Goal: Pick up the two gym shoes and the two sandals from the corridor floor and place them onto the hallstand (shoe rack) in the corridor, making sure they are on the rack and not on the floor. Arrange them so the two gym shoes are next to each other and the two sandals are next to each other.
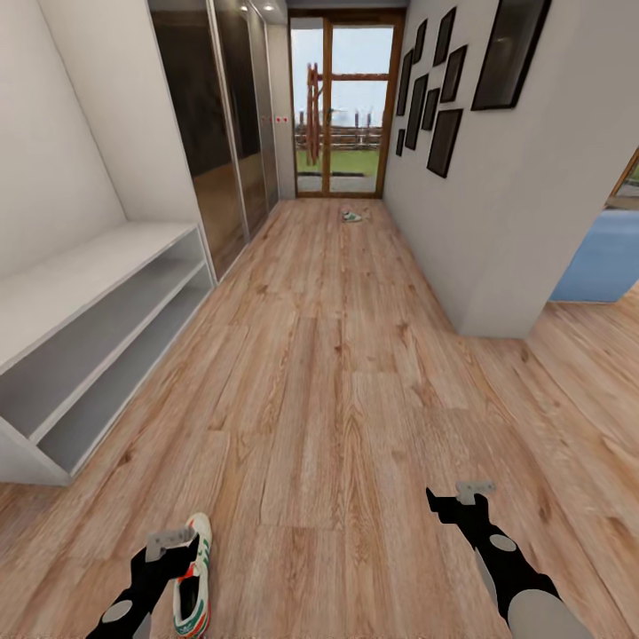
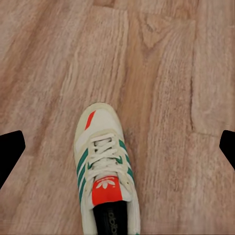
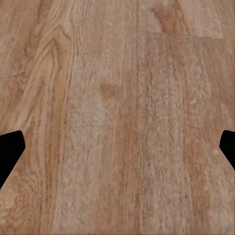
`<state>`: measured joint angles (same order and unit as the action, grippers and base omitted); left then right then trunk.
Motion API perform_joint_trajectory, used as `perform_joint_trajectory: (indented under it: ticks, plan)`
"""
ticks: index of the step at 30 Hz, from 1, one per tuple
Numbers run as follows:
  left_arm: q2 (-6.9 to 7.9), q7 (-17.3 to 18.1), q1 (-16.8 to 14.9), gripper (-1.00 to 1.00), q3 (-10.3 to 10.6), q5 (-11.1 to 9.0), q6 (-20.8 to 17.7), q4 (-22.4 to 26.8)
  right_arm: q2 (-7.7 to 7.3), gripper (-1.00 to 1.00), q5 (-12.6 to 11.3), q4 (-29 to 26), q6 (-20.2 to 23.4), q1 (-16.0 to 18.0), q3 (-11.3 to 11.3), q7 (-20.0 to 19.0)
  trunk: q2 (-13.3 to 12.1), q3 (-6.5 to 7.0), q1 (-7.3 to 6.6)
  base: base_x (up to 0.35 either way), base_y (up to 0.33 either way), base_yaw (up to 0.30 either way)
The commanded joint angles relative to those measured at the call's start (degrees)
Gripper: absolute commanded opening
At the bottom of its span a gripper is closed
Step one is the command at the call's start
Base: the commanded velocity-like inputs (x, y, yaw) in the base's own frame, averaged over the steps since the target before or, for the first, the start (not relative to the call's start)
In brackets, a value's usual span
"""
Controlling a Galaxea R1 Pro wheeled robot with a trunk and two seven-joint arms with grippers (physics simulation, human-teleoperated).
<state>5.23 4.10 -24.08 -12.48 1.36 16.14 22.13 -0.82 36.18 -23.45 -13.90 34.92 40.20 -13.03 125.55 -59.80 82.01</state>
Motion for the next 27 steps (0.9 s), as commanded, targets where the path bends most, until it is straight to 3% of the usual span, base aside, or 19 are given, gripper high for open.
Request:
perform_joint_trajectory:
  ticks: [1,5,8,12,20,27]
  plan:
    - [-0.11,0.35,-0.07,1.00,-0.42,0.49,0.13,0.01,0.03,1.00,0.35,0.02,-0.25,0.06,0.49,-0.40,0.43,-0.32,0.21,0.000,0.000,0.000]
    - [-0.42,-0.49,-0.14,1.00,-0.28,1.64,0.12,0.99,0.03,1.00,0.37,0.05,-0.25,0.06,0.49,-0.36,2.04,-1.38,1.09,0.000,0.000,0.000]
    - [-1.51,-2.38,-0.08,1.00,0.86,4.56,-0.13,3.74,0.03,1.00,0.37,0.02,-0.25,0.06,0.49,-0.34,3.24,-2.19,1.75,0.000,0.000,0.000]
    - [-2.04,-3.70,0.09,1.00,1.06,5.67,-0.20,4.50,0.04,1.00,0.35,0.04,-0.25,0.06,0.45,-0.33,4.85,-3.27,2.63,0.000,0.000,0.000]
    - [-2.75,-4.72,0.56,1.00,1.13,5.73,-0.05,4.95,0.19,1.00,0.37,0.05,-0.25,0.06,0.34,-0.33,8.05,-5.42,4.39,0.000,0.000,0.000]
    - [-4.46,-4.96,0.69,1.00,1.38,4.91,0.52,2.13,0.20,1.00,0.38,-0.01,-0.25,0.06,0.32,-0.29,10.86,-7.30,5.93,0.000,0.000,0.000]
